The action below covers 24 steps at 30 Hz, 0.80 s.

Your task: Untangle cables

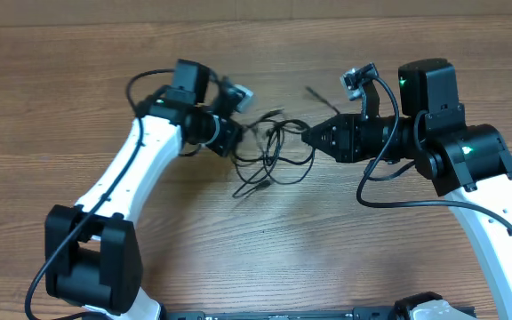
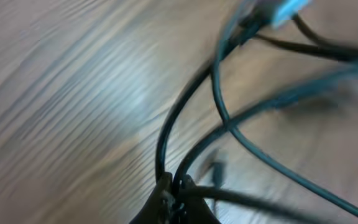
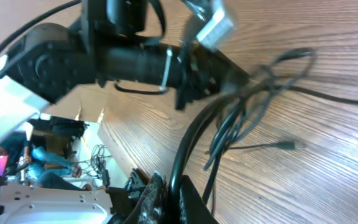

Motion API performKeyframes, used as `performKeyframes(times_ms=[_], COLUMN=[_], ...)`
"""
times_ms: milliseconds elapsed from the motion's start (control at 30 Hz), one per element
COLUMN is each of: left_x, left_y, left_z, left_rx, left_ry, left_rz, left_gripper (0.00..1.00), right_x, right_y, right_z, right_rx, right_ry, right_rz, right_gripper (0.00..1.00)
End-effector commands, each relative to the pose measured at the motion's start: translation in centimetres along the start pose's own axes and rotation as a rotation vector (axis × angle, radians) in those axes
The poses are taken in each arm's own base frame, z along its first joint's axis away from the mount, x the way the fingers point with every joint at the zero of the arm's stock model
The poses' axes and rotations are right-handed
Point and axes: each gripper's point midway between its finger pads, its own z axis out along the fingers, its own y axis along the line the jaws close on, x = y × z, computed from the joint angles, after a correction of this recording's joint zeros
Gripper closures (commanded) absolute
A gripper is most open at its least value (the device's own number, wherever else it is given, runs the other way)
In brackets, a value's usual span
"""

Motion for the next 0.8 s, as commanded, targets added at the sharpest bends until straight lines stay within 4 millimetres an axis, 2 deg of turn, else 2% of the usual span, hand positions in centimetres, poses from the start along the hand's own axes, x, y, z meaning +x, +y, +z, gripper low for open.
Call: performKeyframes(times_ms=[0,100,267,367,400,433,467,500,700,767], left_x=[2.5,3.3,3.6,3.7,3.7,3.6,3.4,3.3,3.0,2.3], left_y=[5.4,6.1,6.7,6.9,6.5,6.3,5.7,5.4,5.5,5.3], left_z=[-1.0,-1.4,-1.9,-2.2,-2.2,-2.2,-2.1,-2.1,-2.0,-2.1], left_rx=[-0.231,-0.238,-0.231,-0.194,-0.155,-0.139,-0.100,-0.085,-0.084,-0.066], left_ry=[0.058,0.073,0.059,0.053,0.054,0.053,0.052,0.050,0.038,0.013], left_rz=[-0.323,-0.394,-0.519,-0.543,-0.530,-0.518,-0.479,-0.463,-0.448,-0.394], left_gripper=[0.96,0.96,0.95,0.96,0.96,0.96,0.96,0.96,0.96,0.96], right_x=[-0.4,-0.4,-0.4,0.2,0.9,1.0,1.5,1.8,5.5,6.8], right_y=[0.1,-0.2,-2.7,-6.4,-9.3,-9.7,-11.9,-12.8,-16.7,-18.1], right_z=[-0.5,-0.5,-0.8,-1.8,-3.2,-3.5,-4.5,-4.7,-2.1,-0.7], right_rx=[0.028,0.040,0.181,0.388,0.565,0.594,0.728,0.778,0.865,0.877], right_ry=[-0.021,-0.022,-0.051,-0.097,-0.149,-0.157,-0.184,-0.181,-0.001,0.093], right_rz=[-0.009,-0.006,0.131,0.328,0.450,0.465,0.501,0.507,0.557,0.541], right_gripper=[0.96,0.96,0.96,0.96,0.96,0.96,0.96,0.96,0.96,0.95])
